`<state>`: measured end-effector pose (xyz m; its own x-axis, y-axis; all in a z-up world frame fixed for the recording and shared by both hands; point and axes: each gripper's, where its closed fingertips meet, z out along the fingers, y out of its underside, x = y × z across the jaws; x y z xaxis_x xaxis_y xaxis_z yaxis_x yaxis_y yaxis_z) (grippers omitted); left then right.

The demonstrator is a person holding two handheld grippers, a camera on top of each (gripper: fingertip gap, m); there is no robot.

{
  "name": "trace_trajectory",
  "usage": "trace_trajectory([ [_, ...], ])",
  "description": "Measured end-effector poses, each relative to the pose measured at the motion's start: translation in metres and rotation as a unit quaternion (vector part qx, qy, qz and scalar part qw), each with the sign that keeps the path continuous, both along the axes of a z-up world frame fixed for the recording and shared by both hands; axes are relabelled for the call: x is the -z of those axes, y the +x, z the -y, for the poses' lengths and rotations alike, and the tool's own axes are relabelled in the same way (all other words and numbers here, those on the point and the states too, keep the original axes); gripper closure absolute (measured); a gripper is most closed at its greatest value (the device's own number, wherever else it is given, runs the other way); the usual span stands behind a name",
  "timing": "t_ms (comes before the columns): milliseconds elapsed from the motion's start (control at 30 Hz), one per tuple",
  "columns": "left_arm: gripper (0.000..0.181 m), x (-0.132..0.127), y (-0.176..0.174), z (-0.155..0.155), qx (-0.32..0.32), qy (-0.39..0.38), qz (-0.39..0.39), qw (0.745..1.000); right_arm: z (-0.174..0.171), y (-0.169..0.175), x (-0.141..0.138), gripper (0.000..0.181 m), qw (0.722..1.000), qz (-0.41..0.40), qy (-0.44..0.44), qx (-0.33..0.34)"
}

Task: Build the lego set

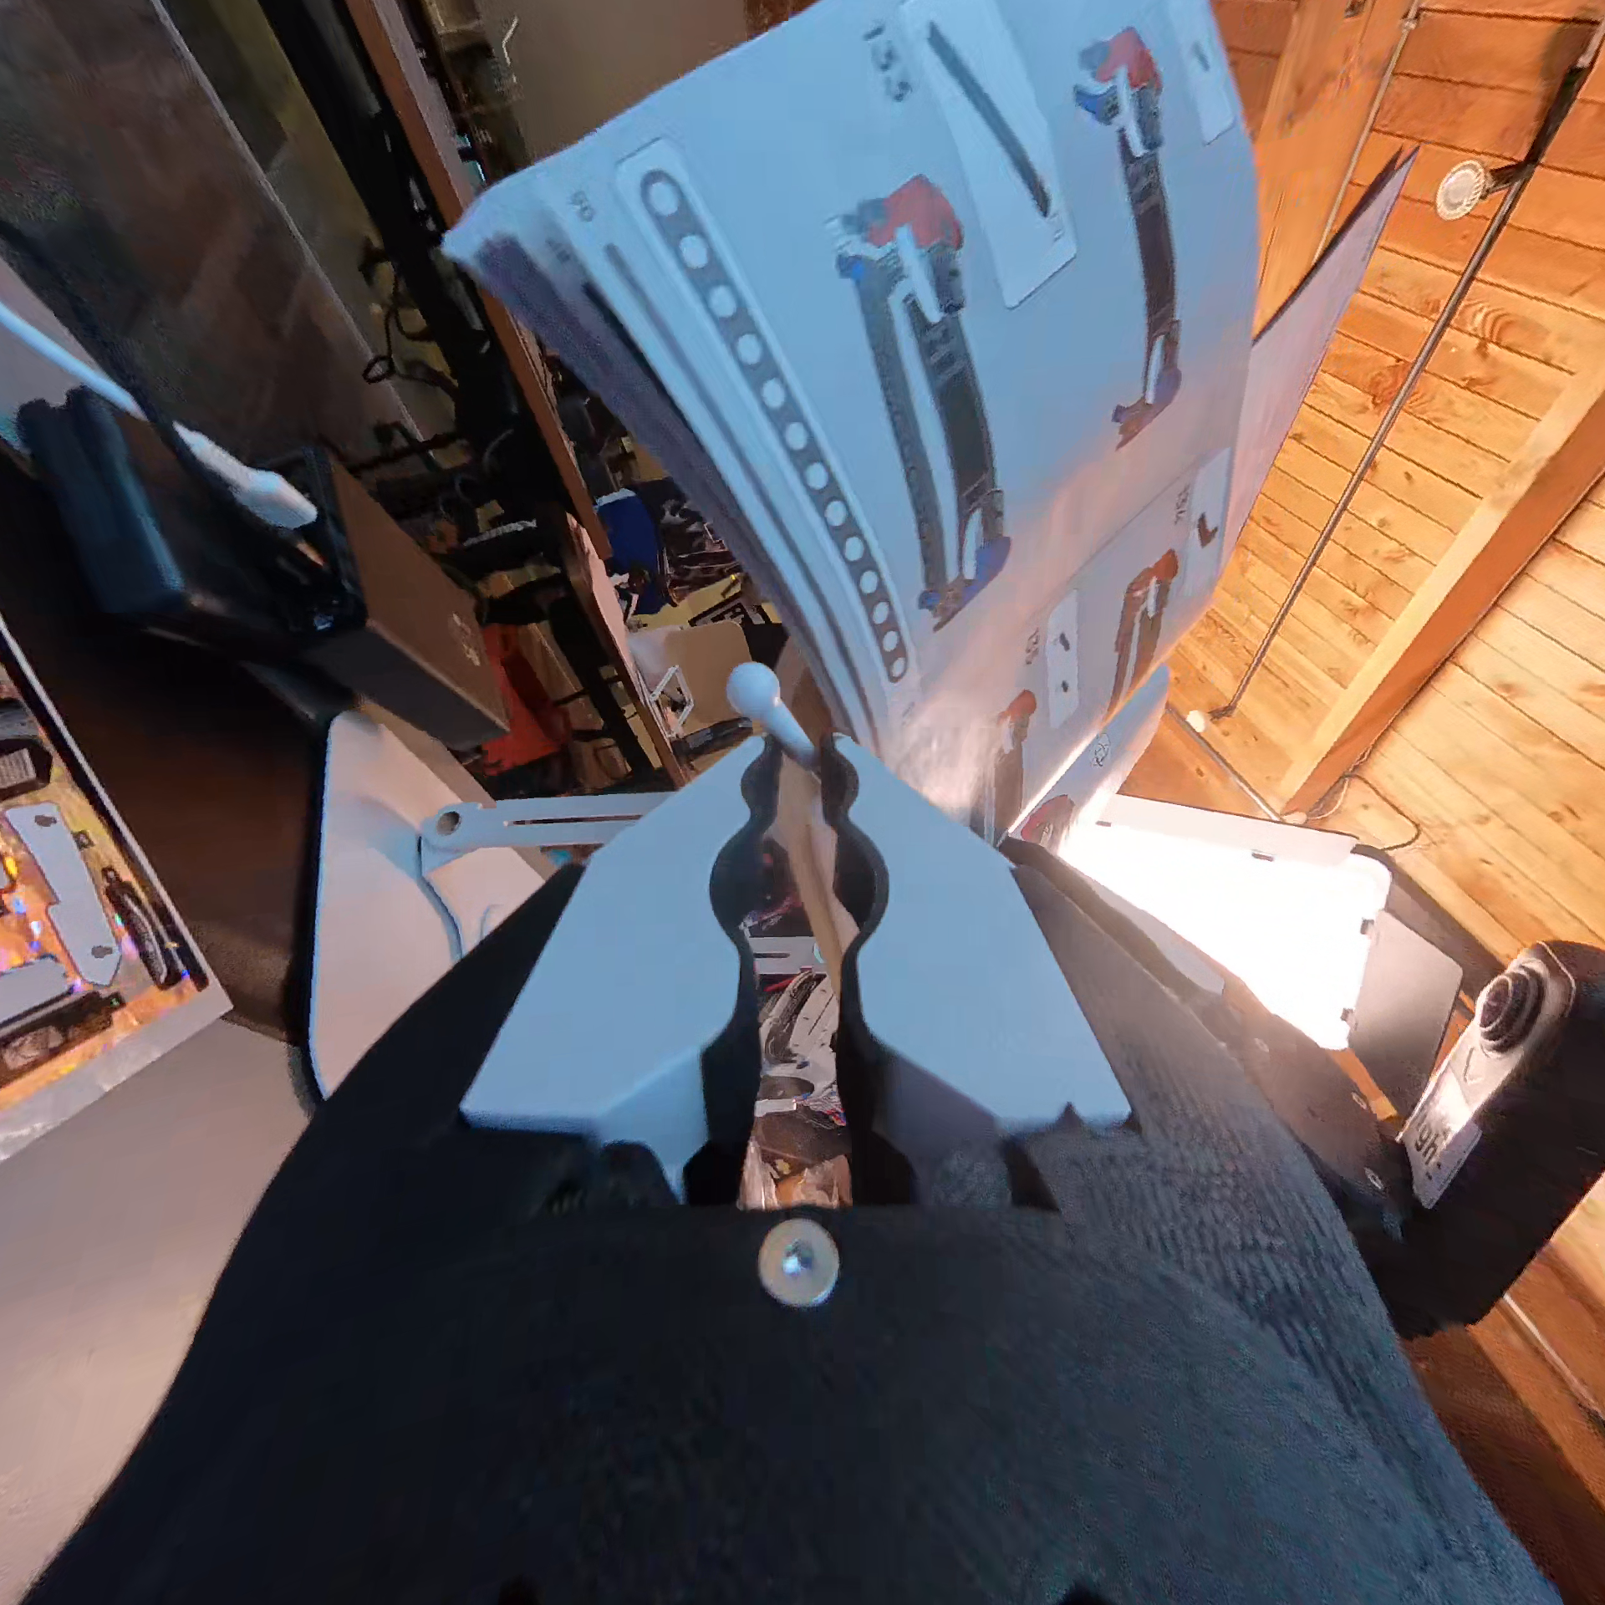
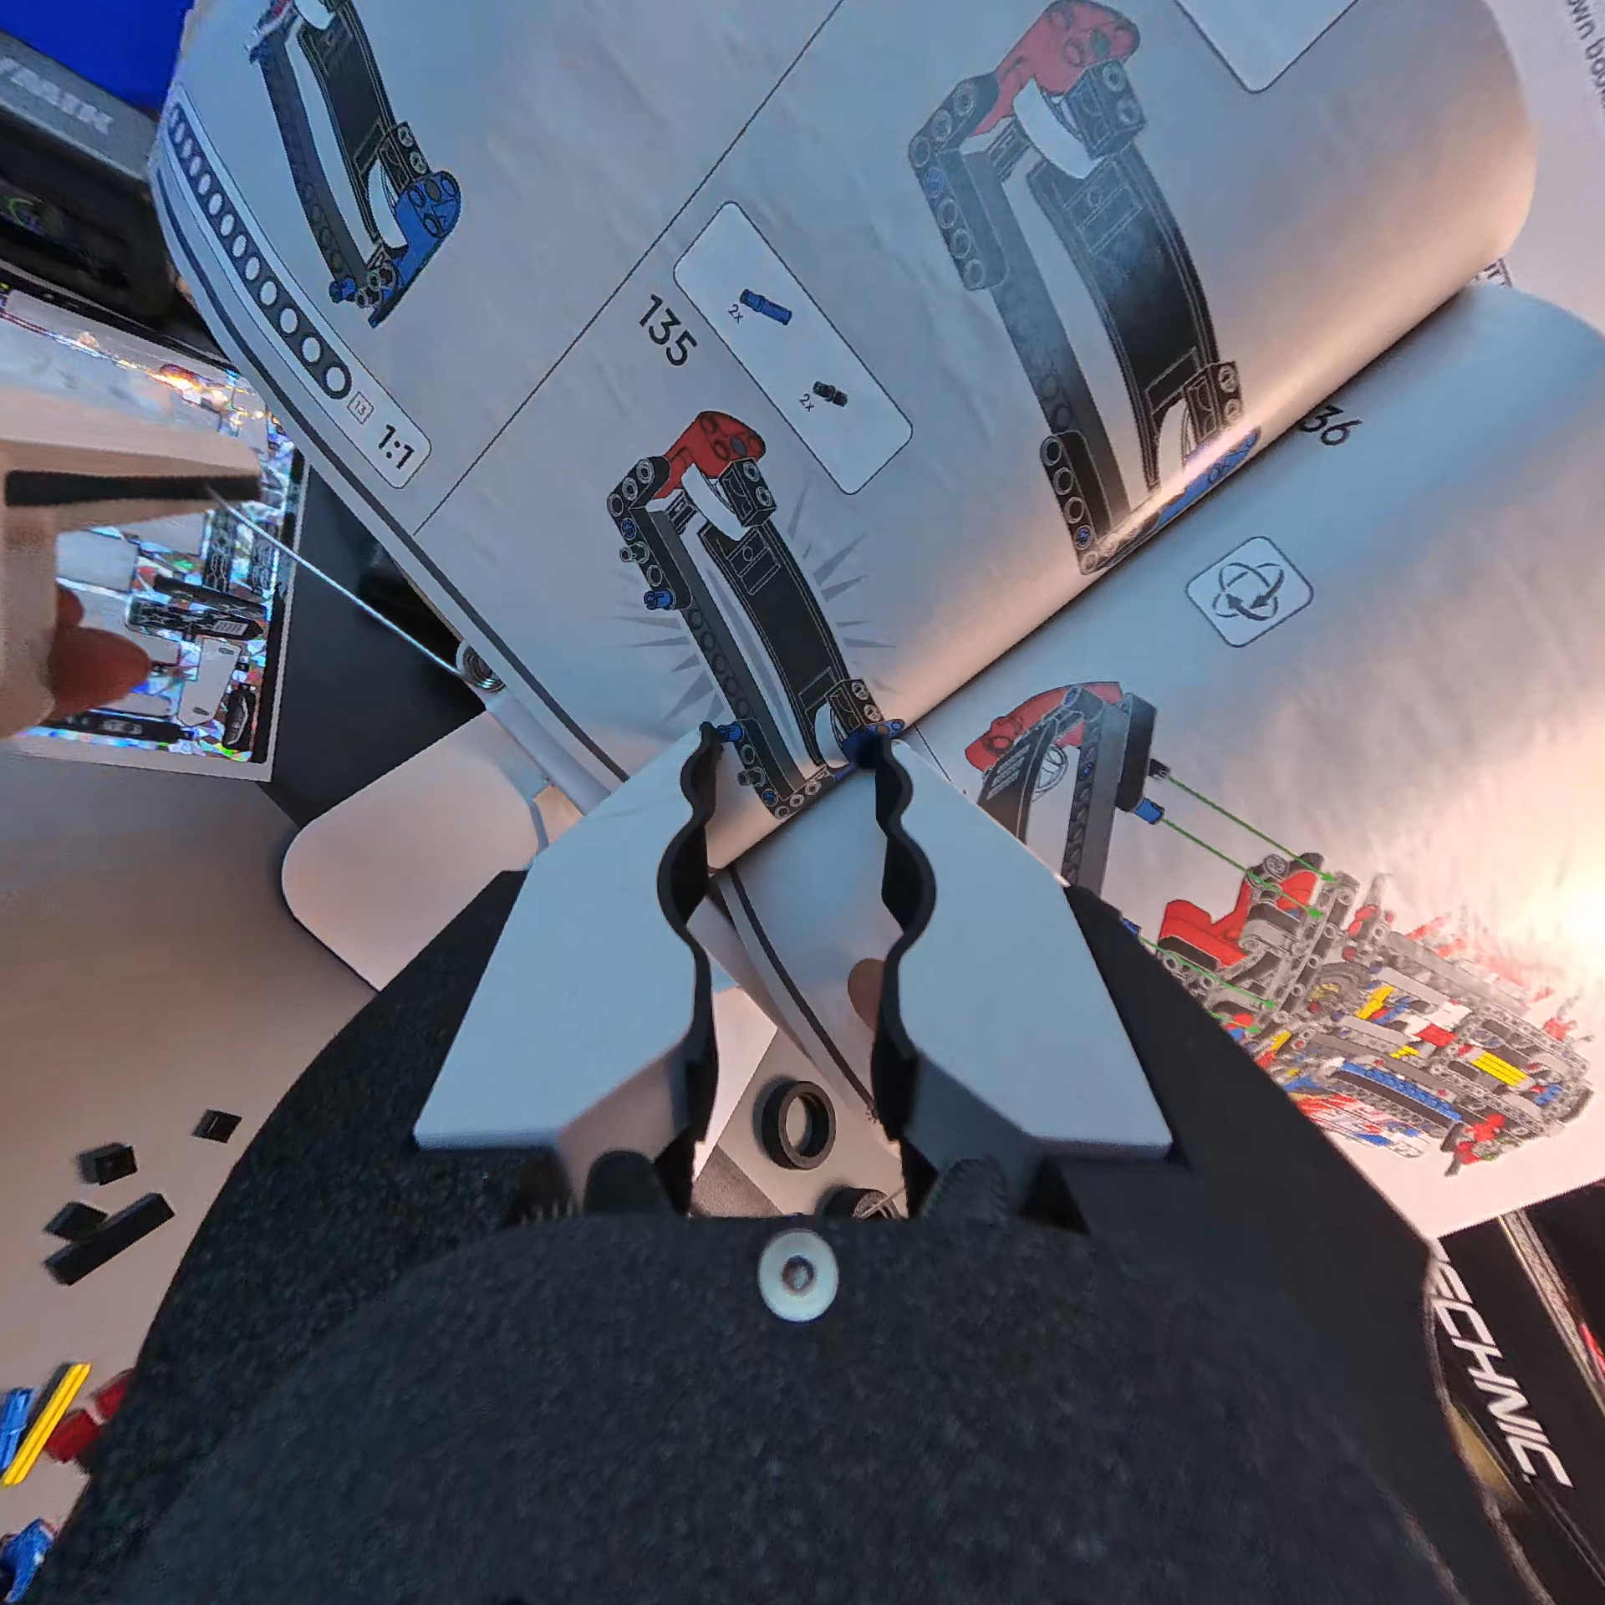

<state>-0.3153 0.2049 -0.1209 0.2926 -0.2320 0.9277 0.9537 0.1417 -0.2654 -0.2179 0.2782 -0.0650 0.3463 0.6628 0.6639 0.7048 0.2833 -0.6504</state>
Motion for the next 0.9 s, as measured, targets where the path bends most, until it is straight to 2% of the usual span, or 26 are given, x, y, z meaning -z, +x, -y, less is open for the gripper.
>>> trace_trajectory([
  [67,0.176,-0.013,0.002,0.005,-0.014,-0.024,-0.051,0.998,-0.001,0.000,0.000,0.147,1.000,-0.004,-0.007,-0.002],
  [133,0.176,-0.031,0.007,0.008,-0.037,-0.052,-0.145,0.987,-0.001,0.000,0.000,0.147,1.000,-0.006,-0.013,-0.004],
  [200,0.177,-0.047,0.014,0.004,-0.047,-0.078,-0.246,0.965,-0.001,0.001,0.000,0.146,1.000,-0.008,-0.017,-0.007],
  [233,0.177,-0.055,0.019,0.001,-0.046,-0.092,-0.308,0.946,-0.001,0.001,0.000,0.146,1.000,-0.009,-0.017,-0.009],
  [300,0.177,-0.069,0.033,-0.011,-0.036,-0.111,-0.434,0.893,0.000,0.001,0.000,0.145,1.000,-0.009,-0.018,-0.014],
  [400,0.178,-0.079,0.068,-0.030,0.030,-0.098,-0.562,0.821,0.001,0.002,0.000,0.145,0.999,-0.010,-0.020,-0.023],
  [467,0.181,-0.086,0.120,-0.030,0.126,-0.012,-0.629,0.767,0.000,0.001,0.000,0.144,0.999,-0.018,-0.020,-0.030],
  [500,0.181,-0.086,0.135,-0.030,0.138,-0.005,-0.664,0.734,0.000,0.001,0.000,0.143,0.999,-0.023,-0.021,-0.035],
  [567,0.180,-0.085,0.118,-0.044,0.049,-0.084,-0.741,0.664,0.001,0.001,0.000,0.144,0.998,-0.035,-0.023,-0.047],
  [600,0.178,-0.086,0.108,-0.046,0.019,-0.110,-0.751,0.650,0.002,0.002,0.000,0.144,0.997,-0.041,-0.025,-0.056],
  [633,0.177,-0.089,0.096,-0.046,-0.012,-0.129,-0.745,0.654,0.003,0.003,0.000,0.144,0.996,-0.049,-0.029,-0.064],
  [700,0.174,-0.089,0.073,-0.042,-0.046,-0.153,-0.704,0.692,0.006,0.005,0.000,0.144,0.994,-0.062,-0.044,-0.077],
  [733,0.172,-0.081,0.071,-0.042,-0.026,-0.161,-0.682,0.712,0.007,0.006,0.001,0.144,0.993,-0.066,-0.049,-0.082],
  [767,0.160,-0.070,0.071,-0.044,0.004,-0.175,-0.667,0.724,0.007,0.006,0.002,0.144,0.992,-0.070,-0.050,-0.088],
  [800,0.154,-0.059,0.072,-0.047,0.023,-0.187,-0.664,0.724,0.006,0.006,0.002,0.145,0.992,-0.072,-0.047,-0.090],
  [833,0.157,-0.054,0.070,-0.049,0.021,-0.194,-0.676,0.711,0.006,0.006,0.002,0.145,0.992,-0.073,-0.045,-0.092],
  [867,0.173,-0.053,0.067,-0.051,0.007,-0.198,-0.696,0.690,0.006,0.006,0.002,0.144,0.992,-0.075,-0.048,-0.093],
  [900,0.181,-0.053,0.066,-0.052,-0.003,-0.201,-0.717,0.667,0.006,0.006,0.002,0.144,0.991,-0.077,-0.053,-0.094],
])
